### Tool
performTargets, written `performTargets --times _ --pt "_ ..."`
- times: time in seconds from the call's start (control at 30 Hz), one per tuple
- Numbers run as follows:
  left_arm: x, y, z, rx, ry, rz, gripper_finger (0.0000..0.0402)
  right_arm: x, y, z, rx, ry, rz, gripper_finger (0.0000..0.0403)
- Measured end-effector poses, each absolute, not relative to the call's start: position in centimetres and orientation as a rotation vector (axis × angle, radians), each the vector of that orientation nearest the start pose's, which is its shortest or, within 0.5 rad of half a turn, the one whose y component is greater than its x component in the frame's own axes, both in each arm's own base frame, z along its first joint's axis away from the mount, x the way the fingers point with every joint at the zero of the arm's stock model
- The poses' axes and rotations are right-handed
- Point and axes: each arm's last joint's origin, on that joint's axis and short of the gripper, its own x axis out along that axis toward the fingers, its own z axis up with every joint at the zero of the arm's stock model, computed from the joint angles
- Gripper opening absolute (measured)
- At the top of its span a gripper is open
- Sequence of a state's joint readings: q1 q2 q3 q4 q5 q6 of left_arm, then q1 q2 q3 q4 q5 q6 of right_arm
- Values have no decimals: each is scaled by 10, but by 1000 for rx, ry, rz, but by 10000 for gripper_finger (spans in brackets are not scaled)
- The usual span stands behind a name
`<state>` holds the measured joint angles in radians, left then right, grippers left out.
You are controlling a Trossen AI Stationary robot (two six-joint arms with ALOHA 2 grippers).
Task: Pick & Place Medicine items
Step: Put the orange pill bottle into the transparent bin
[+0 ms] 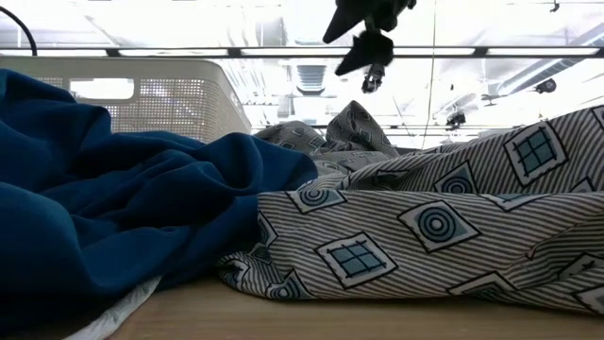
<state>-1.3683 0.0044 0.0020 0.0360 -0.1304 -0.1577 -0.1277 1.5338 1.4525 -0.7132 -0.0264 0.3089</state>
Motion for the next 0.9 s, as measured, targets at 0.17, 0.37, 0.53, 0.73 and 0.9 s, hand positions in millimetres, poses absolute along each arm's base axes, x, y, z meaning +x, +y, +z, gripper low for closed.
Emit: performTargets --times 0.17,0.37,0.53,0.73,0.9 --pt "23 -95 167 -161 72 -1238 47 311 -61 341 553 780 -352 368" --pt "23 -95 167 -161 72 -1238 47 299 -75 339 750 820 -446 368" --pt "23 -95 167 -161 72 -1237 47 288 -80 337 815 882 -507 368" --pt "23 -95 167 -161 72 -1237 47 273 -89 333 842 980 -583 368" --pt "23 -95 167 -162 71 -1238 47 262 -101 331 810 1015 -662 368"
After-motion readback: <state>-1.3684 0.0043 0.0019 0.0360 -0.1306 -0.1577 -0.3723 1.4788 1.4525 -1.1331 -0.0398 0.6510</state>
